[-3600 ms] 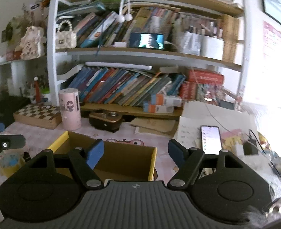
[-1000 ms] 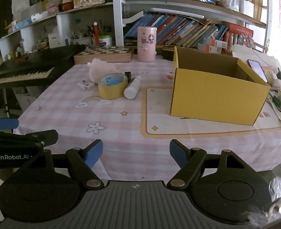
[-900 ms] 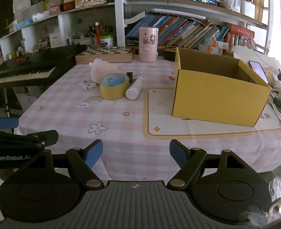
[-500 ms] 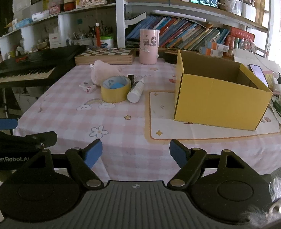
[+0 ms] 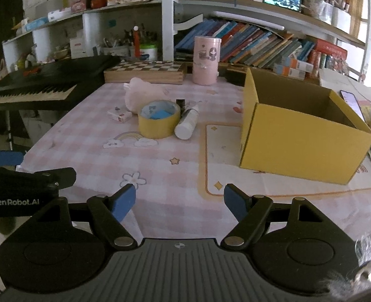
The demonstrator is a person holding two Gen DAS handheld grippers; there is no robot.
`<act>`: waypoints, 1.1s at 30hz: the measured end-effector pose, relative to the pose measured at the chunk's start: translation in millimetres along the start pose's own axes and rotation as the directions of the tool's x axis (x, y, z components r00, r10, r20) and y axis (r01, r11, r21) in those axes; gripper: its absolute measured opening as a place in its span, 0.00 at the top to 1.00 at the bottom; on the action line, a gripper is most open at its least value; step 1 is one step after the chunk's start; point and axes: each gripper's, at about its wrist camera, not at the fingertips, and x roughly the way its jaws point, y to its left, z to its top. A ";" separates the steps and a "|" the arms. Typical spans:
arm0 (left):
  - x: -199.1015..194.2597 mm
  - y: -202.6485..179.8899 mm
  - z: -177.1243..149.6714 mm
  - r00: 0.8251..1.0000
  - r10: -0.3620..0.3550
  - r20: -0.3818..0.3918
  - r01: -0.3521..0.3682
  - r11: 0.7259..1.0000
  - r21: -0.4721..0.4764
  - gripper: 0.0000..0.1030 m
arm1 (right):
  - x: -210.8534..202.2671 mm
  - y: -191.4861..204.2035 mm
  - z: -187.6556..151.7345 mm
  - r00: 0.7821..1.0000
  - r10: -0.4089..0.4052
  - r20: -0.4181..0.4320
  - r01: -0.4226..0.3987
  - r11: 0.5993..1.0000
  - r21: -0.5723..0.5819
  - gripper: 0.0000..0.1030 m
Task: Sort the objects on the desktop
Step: 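Move both open tools back toward the tape roll and remaining items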
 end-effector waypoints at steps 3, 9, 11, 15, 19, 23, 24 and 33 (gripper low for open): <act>8.5 1.8 6.5 1.000 0.008 -0.003 -0.008 1.000 0.001 0.07 | 10.0 -1.0 5.5 1.000 0.007 -0.007 -0.007 1.000 -0.003 0.27; 27.0 4.5 18.3 1.000 0.023 -0.016 -0.023 1.000 -0.012 0.07 | 33.8 -4.0 20.2 0.999 0.024 -0.025 -0.024 1.000 -0.014 0.27; 34.5 5.5 22.8 0.999 0.028 -0.025 -0.028 0.999 -0.018 0.07 | 42.1 -5.6 24.5 0.999 0.031 -0.036 -0.032 0.999 -0.017 0.27; 49.0 8.1 31.9 0.998 0.040 -0.039 -0.042 0.998 -0.038 0.07 | 60.5 -8.3 34.9 0.998 0.047 -0.052 -0.048 0.998 -0.031 0.27; 63.3 9.1 43.7 0.997 0.053 -0.047 -0.056 0.997 -0.050 0.07 | 77.6 -10.7 45.1 0.996 0.063 -0.064 -0.066 0.997 -0.041 0.28; 74.6 8.5 55.8 0.997 0.066 -0.046 -0.068 0.996 -0.053 0.07 | 92.5 -14.1 55.4 0.994 0.086 -0.070 -0.089 0.995 -0.047 0.32; 76.6 8.3 58.7 0.997 0.068 -0.045 -0.071 0.996 -0.052 0.07 | 95.9 -15.1 57.9 0.993 0.090 -0.071 -0.093 0.995 -0.048 0.33; 97.1 4.1 79.8 0.996 0.084 -0.043 -0.086 0.995 -0.047 0.07 | 127.8 -20.9 77.9 0.988 0.116 -0.102 -0.124 0.990 -0.070 0.33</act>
